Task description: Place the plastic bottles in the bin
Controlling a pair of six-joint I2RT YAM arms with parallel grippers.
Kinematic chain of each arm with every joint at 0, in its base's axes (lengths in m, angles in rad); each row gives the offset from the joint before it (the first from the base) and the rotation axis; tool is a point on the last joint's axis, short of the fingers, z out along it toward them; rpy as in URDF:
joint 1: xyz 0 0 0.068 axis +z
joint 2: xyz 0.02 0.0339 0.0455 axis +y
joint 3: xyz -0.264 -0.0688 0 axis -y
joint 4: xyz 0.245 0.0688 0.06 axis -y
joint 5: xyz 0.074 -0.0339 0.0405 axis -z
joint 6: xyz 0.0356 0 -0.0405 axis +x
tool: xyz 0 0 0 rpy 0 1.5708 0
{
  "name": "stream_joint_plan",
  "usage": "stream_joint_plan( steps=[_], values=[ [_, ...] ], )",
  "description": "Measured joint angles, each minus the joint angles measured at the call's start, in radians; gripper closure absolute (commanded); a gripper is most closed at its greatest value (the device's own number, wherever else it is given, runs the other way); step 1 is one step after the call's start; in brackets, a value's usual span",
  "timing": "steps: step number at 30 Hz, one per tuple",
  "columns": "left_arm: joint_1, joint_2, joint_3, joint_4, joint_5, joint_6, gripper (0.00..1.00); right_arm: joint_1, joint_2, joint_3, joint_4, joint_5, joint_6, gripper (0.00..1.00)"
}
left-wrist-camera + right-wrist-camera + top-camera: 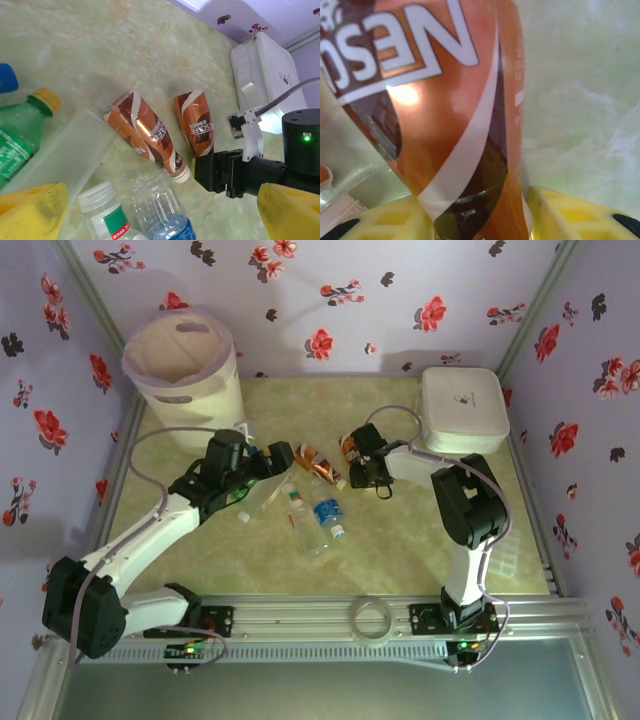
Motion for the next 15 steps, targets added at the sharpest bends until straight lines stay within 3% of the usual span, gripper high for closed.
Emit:
stream_joint_plan(
  steps=[9, 15],
  values=[
    [0.008, 0.063, -0.041, 0.210, 0.059, -0.114, 0.00, -0.011, -0.042, -0.035, 0.016, 0.010, -0.003, 0.60],
    [0.024, 0.121, -0.047, 0.368, 0.129, -0.175, 0.00, -0.013, -0.210, -0.088, 0.009, 0.013, -0.004, 0.61]
  ],
)
